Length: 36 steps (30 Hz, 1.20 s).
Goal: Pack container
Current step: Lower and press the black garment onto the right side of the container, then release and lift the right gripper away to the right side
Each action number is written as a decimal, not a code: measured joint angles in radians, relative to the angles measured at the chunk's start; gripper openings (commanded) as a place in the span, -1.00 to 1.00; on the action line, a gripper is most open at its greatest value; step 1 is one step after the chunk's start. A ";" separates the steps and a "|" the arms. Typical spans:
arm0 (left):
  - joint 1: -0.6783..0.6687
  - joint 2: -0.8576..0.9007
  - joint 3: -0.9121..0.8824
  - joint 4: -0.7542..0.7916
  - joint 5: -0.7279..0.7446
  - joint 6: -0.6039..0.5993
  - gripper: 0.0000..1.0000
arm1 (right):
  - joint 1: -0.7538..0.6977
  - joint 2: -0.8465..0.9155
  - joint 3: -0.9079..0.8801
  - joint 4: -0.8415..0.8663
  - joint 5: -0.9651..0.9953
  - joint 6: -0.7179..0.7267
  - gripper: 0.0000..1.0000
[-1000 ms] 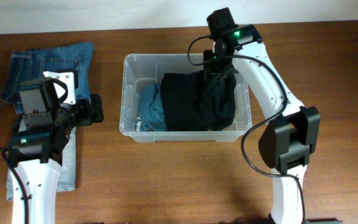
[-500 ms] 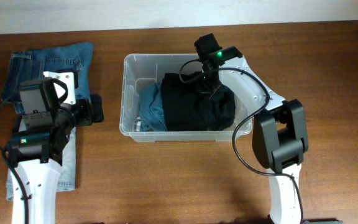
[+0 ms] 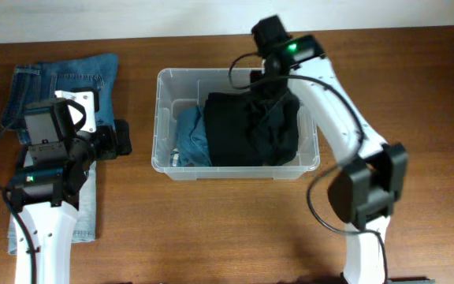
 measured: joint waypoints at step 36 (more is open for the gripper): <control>0.000 0.000 0.000 0.000 0.000 0.000 0.99 | -0.024 -0.071 -0.530 0.212 0.076 0.002 -0.60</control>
